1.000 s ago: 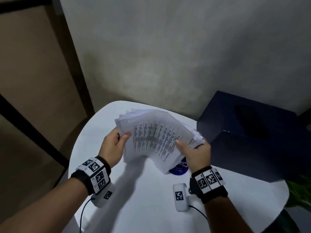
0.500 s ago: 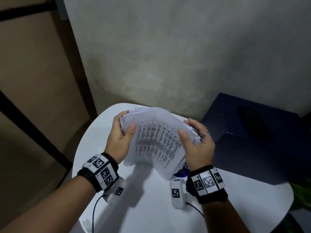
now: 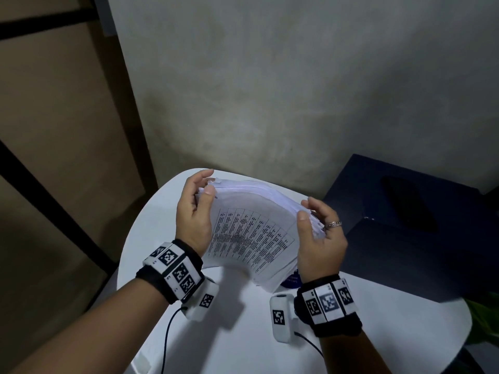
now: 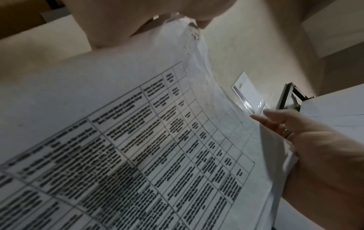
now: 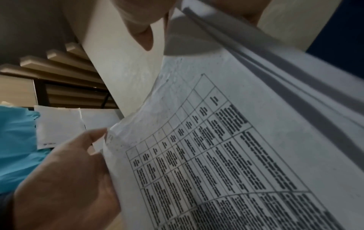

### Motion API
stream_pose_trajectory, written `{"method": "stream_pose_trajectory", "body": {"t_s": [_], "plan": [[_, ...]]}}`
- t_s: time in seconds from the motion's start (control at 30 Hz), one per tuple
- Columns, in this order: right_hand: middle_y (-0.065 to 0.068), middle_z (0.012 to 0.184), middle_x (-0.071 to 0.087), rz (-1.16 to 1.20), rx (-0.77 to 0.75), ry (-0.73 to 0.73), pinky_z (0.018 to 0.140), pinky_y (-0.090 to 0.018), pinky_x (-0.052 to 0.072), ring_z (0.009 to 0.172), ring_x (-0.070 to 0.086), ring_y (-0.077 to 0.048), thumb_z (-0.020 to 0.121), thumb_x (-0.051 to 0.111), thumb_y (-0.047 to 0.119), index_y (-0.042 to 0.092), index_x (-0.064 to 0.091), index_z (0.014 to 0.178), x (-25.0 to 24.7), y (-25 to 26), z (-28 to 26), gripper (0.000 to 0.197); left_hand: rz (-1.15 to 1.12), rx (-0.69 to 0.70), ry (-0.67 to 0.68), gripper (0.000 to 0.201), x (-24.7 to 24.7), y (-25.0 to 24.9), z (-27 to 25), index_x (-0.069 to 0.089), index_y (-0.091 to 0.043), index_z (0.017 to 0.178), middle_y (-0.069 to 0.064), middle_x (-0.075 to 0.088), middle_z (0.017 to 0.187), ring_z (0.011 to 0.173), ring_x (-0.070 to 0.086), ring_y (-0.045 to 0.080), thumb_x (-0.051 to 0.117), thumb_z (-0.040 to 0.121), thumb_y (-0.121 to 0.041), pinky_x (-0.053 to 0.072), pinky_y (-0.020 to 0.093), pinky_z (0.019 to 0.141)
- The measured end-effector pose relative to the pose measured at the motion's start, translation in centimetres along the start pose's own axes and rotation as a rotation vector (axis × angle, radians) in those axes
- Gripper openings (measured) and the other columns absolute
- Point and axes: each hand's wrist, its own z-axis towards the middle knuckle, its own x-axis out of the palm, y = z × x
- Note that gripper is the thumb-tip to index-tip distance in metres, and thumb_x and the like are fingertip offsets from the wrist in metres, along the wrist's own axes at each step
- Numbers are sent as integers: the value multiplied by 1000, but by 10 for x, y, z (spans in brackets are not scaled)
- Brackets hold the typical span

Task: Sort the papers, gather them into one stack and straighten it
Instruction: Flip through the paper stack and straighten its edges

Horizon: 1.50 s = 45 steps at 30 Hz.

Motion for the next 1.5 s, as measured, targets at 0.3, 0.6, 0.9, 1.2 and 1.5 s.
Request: {"method": "stream_pose_trajectory", "body": {"t_s": [0.3,0.6,0.9,1.2,1.5], "plan": [[13,112,63,190,244,58,91,-31,55,107,65,-7,63,87,16,28,50,126,-9,-21,-4,74,-30,-68,-19,33,3,10,6,57,-20,123,-2,61,105,99,56,7,48,94,-34,42,27,94],[2,111,64,252,265,156,81,-25,57,97,70,-7,57,85,-4,21,38,138,-13,-25,5,97,-6,-205,268,93,-13,41,10,40,-17,131,6,58,125,105,64,6,88,54,-39,55,28,91],[1,87,77,59,434,193,75,-29,61,87,74,-18,57,93,9,10,68,99,-8,-38,3,48,62,-342,378,65,-14,48,12,66,-11,114,3,75,108,101,71,15,94,57,-22,55,40,96],[-6,90,76,98,273,128,73,-29,59,85,74,-18,65,86,3,19,71,92,-32,-14,5,35,131,-243,372,61,-19,33,0,57,-8,119,-6,69,105,94,67,-1,88,66,-5,51,12,76],[11,75,72,23,135,-42,74,-10,48,77,66,2,86,68,4,10,71,80,-22,3,20,9,127,-230,384,56,-3,39,-4,54,2,112,-14,66,90,81,63,-10,85,66,6,47,6,71]]}}
